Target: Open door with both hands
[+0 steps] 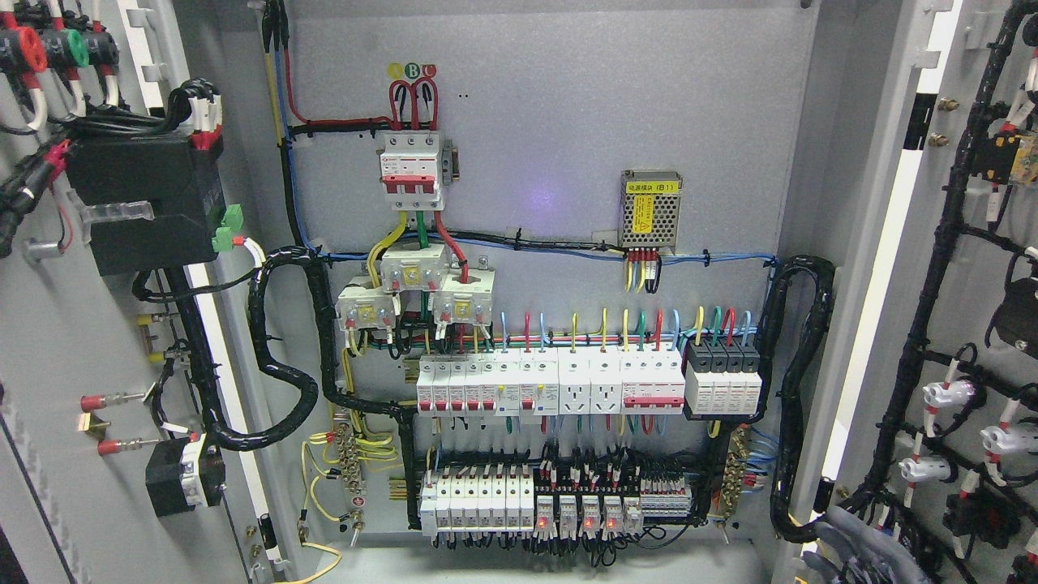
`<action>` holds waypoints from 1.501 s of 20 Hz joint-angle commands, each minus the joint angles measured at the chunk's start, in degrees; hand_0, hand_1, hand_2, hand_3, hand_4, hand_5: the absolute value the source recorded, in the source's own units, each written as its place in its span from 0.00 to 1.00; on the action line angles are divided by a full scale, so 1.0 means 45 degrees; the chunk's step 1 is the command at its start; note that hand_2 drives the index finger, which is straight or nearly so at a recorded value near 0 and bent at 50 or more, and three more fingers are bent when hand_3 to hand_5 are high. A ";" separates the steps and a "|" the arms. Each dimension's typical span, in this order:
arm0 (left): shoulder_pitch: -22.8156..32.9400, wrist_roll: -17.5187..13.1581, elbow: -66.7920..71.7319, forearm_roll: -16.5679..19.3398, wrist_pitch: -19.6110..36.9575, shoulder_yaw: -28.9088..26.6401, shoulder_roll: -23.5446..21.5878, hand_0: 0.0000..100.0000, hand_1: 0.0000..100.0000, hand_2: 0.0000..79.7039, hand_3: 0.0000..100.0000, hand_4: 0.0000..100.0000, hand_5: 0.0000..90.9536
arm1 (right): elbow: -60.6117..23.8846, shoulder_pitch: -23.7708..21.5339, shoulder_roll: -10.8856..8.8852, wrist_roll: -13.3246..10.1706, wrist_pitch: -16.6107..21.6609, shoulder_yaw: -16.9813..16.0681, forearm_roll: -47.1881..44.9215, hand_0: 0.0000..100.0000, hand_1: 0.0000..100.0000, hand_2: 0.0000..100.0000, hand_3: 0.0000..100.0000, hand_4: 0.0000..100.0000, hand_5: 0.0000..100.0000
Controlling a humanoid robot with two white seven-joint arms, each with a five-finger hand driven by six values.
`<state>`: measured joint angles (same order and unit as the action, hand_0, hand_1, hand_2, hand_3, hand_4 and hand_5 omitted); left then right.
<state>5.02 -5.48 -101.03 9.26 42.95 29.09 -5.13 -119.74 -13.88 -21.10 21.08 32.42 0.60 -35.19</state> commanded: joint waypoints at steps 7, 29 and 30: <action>-0.0001 0.0066 -0.2295 0.0461 0.4339 -0.3414 0.1491 0.12 0.56 0.00 0.00 0.00 0.00 | -0.0013 -0.0412 -0.0096 -0.0074 0.0158 -0.0990 -0.0012 0.07 0.14 0.00 0.00 0.00 0.00; 0.0565 0.0184 -0.2315 -0.0611 0.6354 -0.8612 0.2078 0.12 0.56 0.00 0.00 0.00 0.00 | 0.0611 -0.0548 0.0372 -0.0055 0.0178 -0.3705 -0.0832 0.07 0.14 0.00 0.00 0.00 0.00; 0.0565 0.0183 -0.2315 -0.0748 0.6354 -0.8729 0.2058 0.12 0.56 0.00 0.00 0.00 0.00 | 0.0631 -0.0568 0.0412 -0.0055 0.0178 -0.3803 -0.0832 0.07 0.14 0.00 0.00 0.00 0.00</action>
<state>7.02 -4.52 -110.72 8.68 44.24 -0.68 2.90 -118.90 -16.24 -20.75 20.68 33.25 -10.79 -38.18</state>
